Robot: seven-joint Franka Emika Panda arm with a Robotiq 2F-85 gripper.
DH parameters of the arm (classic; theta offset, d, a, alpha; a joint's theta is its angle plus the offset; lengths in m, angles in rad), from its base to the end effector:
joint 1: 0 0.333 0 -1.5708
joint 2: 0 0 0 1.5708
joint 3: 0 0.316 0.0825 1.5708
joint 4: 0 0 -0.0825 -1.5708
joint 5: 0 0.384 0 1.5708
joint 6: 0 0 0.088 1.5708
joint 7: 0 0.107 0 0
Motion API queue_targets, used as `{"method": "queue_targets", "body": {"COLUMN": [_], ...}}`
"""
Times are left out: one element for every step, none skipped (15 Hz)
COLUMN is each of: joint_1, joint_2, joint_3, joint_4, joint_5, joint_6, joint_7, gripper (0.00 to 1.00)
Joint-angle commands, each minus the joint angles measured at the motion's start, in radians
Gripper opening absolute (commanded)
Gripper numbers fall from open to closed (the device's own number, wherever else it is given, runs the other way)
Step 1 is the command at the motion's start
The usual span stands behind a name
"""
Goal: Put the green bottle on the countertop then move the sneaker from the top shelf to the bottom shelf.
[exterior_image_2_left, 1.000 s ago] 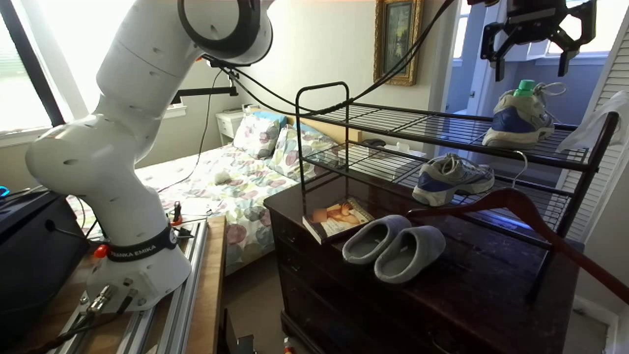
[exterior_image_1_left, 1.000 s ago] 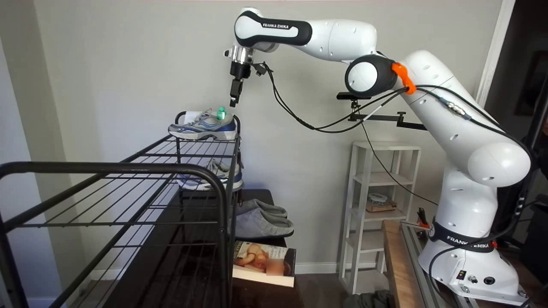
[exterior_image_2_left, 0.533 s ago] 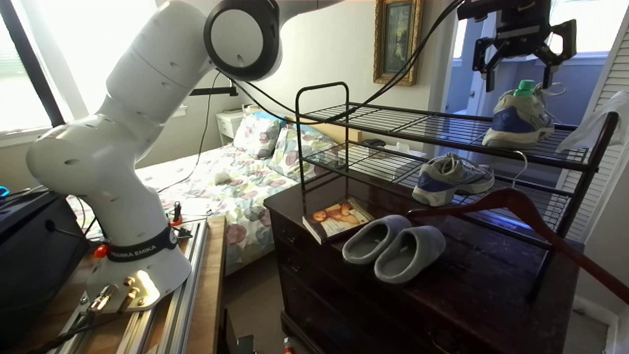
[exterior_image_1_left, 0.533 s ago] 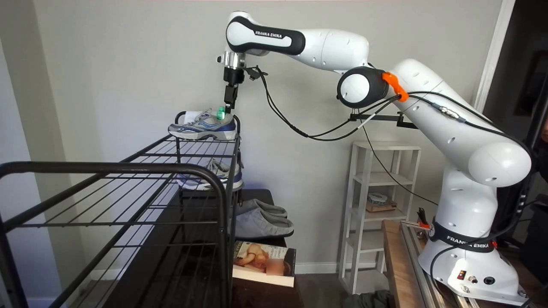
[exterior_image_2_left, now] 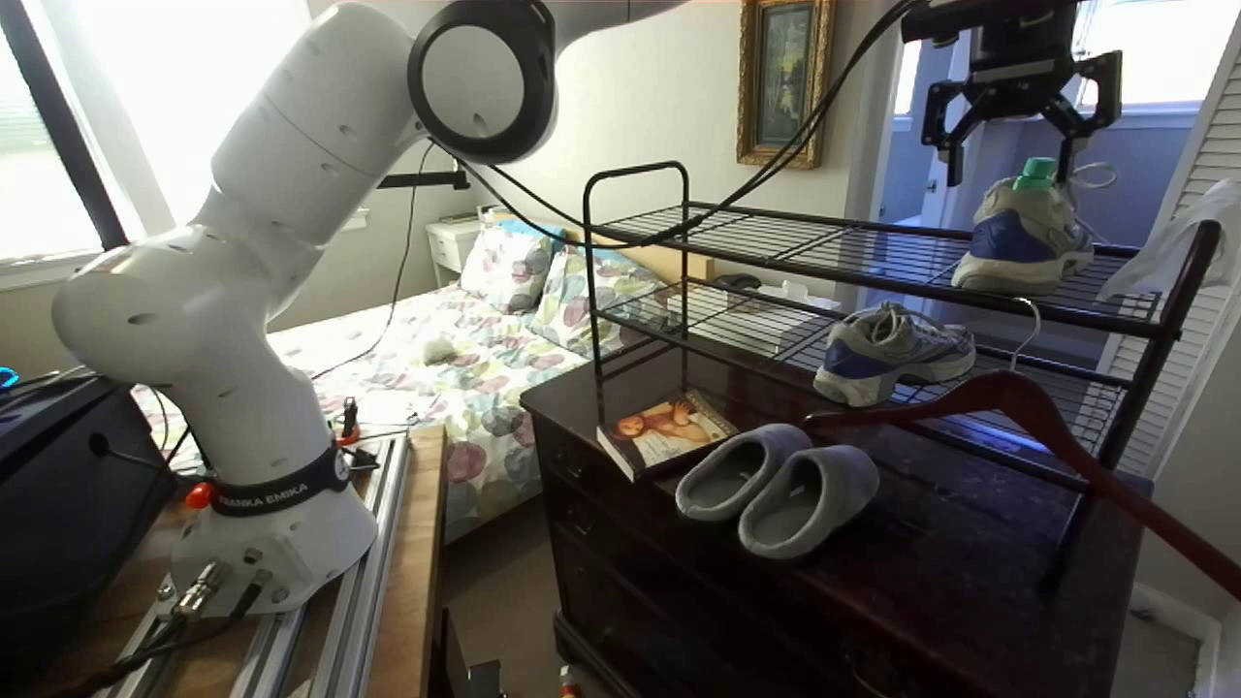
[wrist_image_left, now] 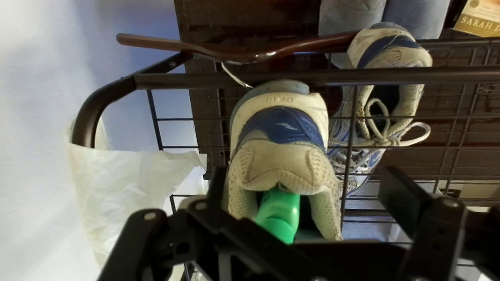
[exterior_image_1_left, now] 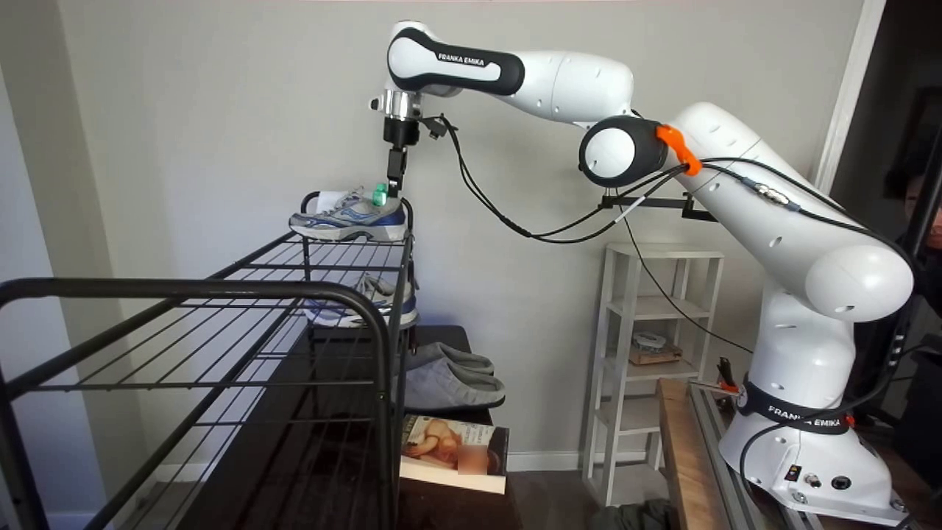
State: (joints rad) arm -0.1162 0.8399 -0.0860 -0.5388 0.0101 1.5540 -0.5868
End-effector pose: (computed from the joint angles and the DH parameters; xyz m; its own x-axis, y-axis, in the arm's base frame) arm 0.7476 -0.1161 0.5477 0.9035 0.4125 0.1165 0.3958 -0.9072 0.1424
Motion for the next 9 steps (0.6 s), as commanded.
{"method": "queue_targets", "body": {"joint_1": [-0.009,-0.001,-0.002,-0.002,-0.003,-0.003,-0.002,-0.003,-0.003], "joint_2": [0.024,0.0,0.0,0.0,0.0,0.0,-0.002,-0.003,-0.005], "joint_3": [0.004,0.0,0.0,0.0,0.0,0.0,-0.002,-0.001,-0.001], "joint_4": [0.06,0.004,0.006,0.006,0.006,0.006,0.007,0.008,0.01], "joint_5": [0.01,0.0,0.0,0.0,0.0,0.0,-0.003,0.001,0.002], "joint_6": [-0.037,0.0,-0.001,-0.002,-0.003,-0.003,0.002,0.01,0.02], "joint_7": [0.007,0.001,0.002,0.002,0.002,0.002,0.001,0.006,0.014], "gripper": [0.99,1.0,1.0,1.0,1.0,1.0,1.0,1.0,1.0]}}
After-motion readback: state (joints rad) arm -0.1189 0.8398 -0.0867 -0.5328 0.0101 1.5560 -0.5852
